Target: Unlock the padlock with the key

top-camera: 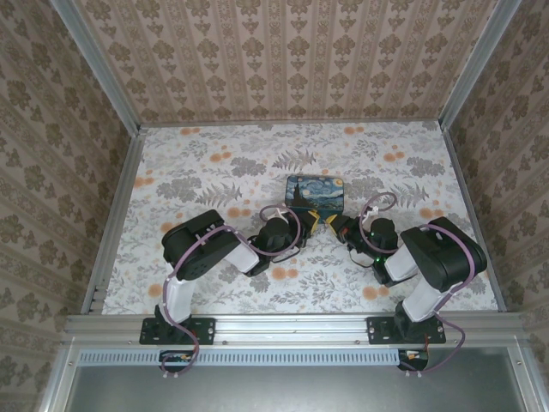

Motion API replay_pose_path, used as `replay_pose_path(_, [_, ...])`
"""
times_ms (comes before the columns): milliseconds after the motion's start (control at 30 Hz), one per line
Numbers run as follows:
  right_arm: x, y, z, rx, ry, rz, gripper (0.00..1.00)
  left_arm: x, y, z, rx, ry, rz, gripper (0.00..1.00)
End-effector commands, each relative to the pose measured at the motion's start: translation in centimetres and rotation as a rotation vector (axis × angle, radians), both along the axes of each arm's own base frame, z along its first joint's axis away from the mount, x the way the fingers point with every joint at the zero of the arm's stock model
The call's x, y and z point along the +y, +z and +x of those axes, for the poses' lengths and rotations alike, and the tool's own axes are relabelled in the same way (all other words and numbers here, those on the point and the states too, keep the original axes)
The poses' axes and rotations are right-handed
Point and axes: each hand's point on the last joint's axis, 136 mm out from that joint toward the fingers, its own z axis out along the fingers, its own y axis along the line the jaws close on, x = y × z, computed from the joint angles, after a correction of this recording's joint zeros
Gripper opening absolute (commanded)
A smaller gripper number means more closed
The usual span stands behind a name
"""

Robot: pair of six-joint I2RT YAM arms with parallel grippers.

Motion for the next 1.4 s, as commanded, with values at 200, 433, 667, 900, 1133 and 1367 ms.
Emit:
replay_pose_path(200, [-0.3, -0.7, 0.8, 0.010, -0.015, -0.026, 0.00, -2.2, 4.7, -2.3, -0.066, -0.117, -0.143, 0.00])
replay_pose_path(433, [0.3, -0.8, 0.8, 0.093, 0.001, 0.044, 0.00, -2.2, 4.5, -2.4, -0.067, -0.122, -0.138, 0.00])
replay_pose_path(667, [0.7, -0.9, 0.9, 0.114, 0.016, 0.053, 0.00, -2.2, 4.5, -2.4, -0.068, -0.122, -0.137, 0.00])
replay_pose_path(900, [0.7, -0.2, 0.5, -0.061, 0.080, -0.111, 0.00, -2.1, 4.8, -2.4, -0.071, -0.120, -0.140, 0.00])
replay_pose_path(1133, [1.1, -0.8, 0.8, 0.085, 0.049, 0.023, 0.00, -2.1, 4.6, -2.4, -0.068, -0.119, -0.138, 0.00])
replay_pose_path(1367, [1.5, -1.8, 0.6, 0.212, 0.035, 0.137, 0.00, -2.3, 4.4, -2.3, -0.064, -0.120, -0.138, 0.00])
